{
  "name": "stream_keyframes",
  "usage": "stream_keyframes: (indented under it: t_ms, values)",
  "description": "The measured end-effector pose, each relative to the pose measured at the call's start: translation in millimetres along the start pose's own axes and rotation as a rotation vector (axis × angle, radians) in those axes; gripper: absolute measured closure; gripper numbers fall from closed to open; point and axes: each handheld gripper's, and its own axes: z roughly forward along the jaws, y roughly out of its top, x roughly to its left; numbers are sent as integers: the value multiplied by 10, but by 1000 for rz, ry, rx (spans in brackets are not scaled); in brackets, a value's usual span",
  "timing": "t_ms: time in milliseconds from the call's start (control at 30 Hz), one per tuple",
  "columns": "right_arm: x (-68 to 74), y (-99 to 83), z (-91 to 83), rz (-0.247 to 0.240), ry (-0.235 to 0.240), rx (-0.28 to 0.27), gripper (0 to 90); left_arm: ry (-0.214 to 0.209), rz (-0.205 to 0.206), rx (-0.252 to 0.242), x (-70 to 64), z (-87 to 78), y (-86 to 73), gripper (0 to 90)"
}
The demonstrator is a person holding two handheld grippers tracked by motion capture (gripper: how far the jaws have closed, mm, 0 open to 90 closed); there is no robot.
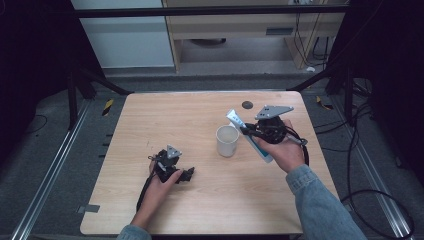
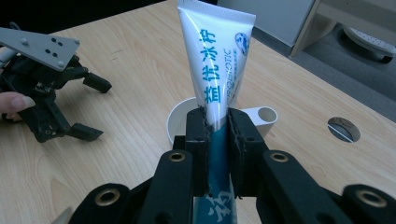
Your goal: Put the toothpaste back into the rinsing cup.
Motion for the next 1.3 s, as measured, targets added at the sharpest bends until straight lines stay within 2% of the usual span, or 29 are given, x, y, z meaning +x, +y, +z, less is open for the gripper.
stream_keyframes:
  t_ms: [167, 400, 700, 900, 1167, 1300]
  values:
    - [23, 42, 26, 6, -3, -22, 795, 0, 0, 0, 0, 0, 0, 0]
    - [30, 99, 57, 44, -41, -75, 794, 0, 1, 0, 0, 0, 0, 0]
    - [58, 157, 113, 65, -71, -118, 794, 0, 2, 0, 1, 0, 0, 0]
    - [80, 225, 182, 88, -103, -181, 794, 0, 2, 0, 1, 0, 0, 0]
    - [108, 260, 291, 104, -117, -206, 794, -1, 3, -1, -1, -2, -2, 0]
    - [125, 264, 337, 108, -140, -225, 793, -1, 3, -1, 0, -2, -2, 0]
